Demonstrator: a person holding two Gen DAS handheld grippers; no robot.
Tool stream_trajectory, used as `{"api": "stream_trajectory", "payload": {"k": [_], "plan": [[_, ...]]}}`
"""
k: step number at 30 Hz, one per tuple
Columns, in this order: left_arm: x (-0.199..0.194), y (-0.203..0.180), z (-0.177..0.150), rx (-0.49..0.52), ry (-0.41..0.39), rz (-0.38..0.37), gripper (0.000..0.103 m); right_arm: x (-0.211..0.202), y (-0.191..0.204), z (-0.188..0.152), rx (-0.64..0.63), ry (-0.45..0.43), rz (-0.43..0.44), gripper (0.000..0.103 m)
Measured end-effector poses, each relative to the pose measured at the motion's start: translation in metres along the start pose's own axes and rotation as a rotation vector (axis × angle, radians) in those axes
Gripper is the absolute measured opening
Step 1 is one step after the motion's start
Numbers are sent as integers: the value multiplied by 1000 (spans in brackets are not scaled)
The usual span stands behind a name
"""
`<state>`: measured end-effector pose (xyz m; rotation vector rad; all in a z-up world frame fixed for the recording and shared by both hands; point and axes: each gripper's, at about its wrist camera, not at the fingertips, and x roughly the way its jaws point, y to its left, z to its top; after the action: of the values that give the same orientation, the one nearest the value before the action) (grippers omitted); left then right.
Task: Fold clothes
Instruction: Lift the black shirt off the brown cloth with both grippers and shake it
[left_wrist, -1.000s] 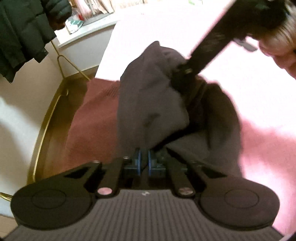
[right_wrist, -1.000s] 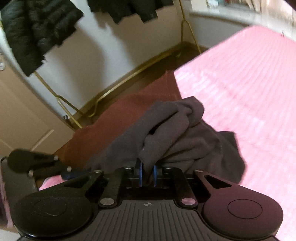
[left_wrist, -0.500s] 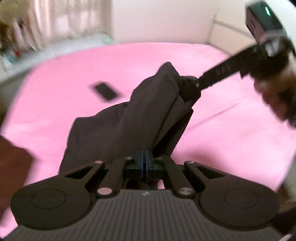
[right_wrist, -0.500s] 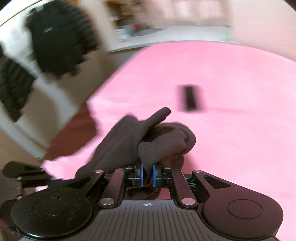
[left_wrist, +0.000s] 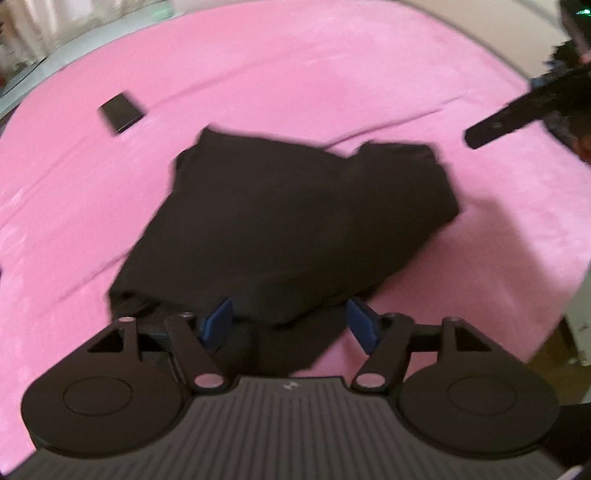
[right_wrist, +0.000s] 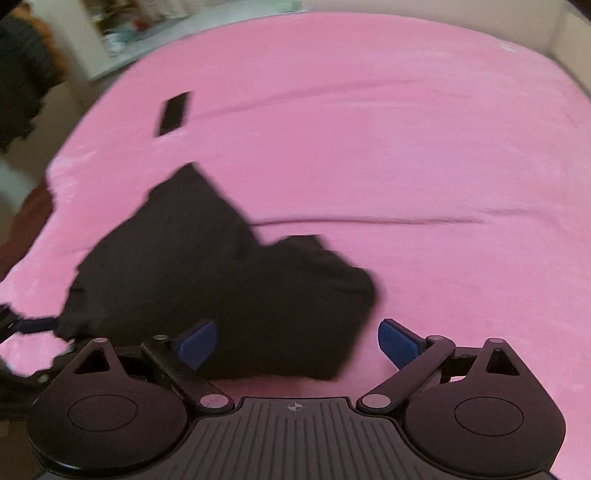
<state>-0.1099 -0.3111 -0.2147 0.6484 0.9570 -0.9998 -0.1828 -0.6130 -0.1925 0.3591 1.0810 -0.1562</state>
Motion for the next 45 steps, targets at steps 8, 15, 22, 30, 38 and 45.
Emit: {"api": "stream_trajectory", "payload": {"k": [8,15,22,30,38,45], "plan": [[13,83,-30,-23,5,135,69,107,159,-41,-778,65,183,96],[-2,115,-69,-124,44,182,72,111,144,-9,-557,82,178,13],[-7,117,-58,-237,-9,139,73,7,39,45,-46,-151,28,11],[-3,70,-11,-241,-58,9,74,-100,-55,8,289,-253,-178,10],[-36,32,35,-153,-164,-105,74,-169,-9,20,462,-335,-17,9],[-62,55,37,-103,-208,-119,77,-204,19,20,484,-411,13,8]]}}
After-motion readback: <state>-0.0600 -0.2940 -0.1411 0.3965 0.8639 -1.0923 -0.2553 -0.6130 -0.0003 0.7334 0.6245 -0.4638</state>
